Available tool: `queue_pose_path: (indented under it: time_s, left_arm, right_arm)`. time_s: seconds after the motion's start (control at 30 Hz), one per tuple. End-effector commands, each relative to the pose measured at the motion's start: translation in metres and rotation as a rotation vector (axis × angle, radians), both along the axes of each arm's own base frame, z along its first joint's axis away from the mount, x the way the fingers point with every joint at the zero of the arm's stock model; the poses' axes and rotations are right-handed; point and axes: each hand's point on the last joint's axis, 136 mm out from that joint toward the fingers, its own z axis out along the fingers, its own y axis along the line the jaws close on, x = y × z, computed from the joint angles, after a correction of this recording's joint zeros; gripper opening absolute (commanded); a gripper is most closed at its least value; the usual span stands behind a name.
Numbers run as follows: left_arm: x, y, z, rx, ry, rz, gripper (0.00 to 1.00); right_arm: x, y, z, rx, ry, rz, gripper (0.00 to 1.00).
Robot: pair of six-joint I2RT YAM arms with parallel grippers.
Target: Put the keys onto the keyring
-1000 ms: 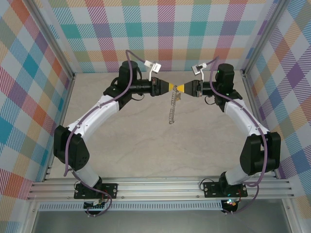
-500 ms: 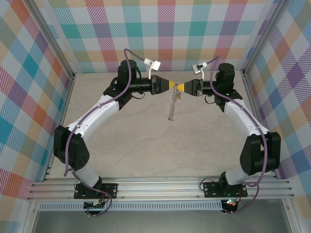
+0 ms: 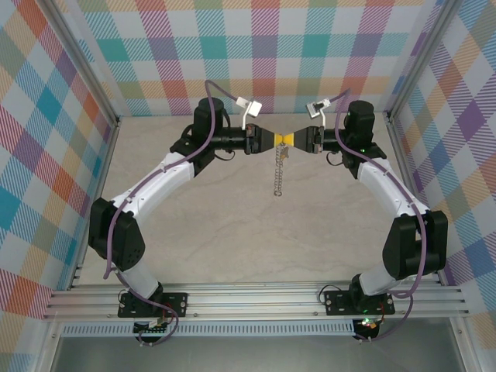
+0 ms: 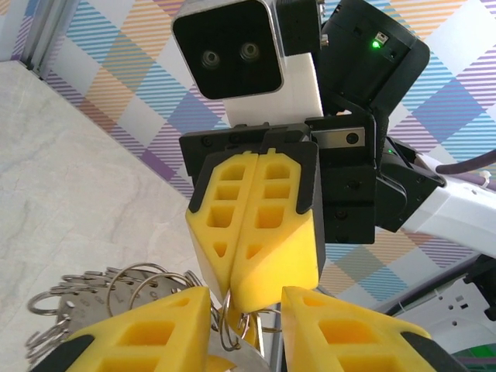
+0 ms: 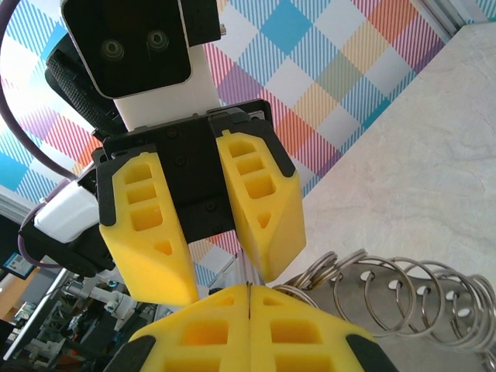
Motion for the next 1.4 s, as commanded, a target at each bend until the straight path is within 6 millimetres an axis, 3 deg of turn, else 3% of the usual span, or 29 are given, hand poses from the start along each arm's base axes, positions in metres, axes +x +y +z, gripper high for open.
queue_pose_path:
  time_s: [0.0,0.27,0.63,0.73,0.9,1.13,1.37]
  left_arm:
    - [-0.01,-0.007,0.001,-0.016,-0.012,-0.055,0.3]
    - [-0.017,-0.011,-0.001,-0.017,-0.012,-0.086,0.25]
    - [-0.014,-0.013,0.004,-0.037,-0.02,-0.062,0.0]
    - [-0.011,-0.014,0.007,-0.051,-0.014,-0.034,0.0]
    - [-0.004,-0.009,0.012,-0.074,-0.026,0.036,0.0]
    - [-0.006,-0.003,0.027,-0.121,-0.049,0.07,0.0]
    - [-0.008,-0.001,0.039,-0.146,-0.061,0.083,0.0]
  right_arm:
    - [0.002,-0.001,0.003,0.009,-0.039,0.008,0.0]
    - [0.004,-0.001,0.001,0.009,-0.037,0.0,0.0]
    - [0.003,-0.001,0.0,0.01,-0.03,0.0,0.0]
    - [0.002,-0.002,0.001,0.008,-0.027,-0.013,0.0]
    - [0.008,-0.012,0.004,0.003,-0.033,-0.123,0.32]
    - [0.013,-0.042,0.009,0.031,-0.035,-0.323,0.37]
    - [-0.002,-0.045,0.012,0.04,-0.049,-0.36,0.37]
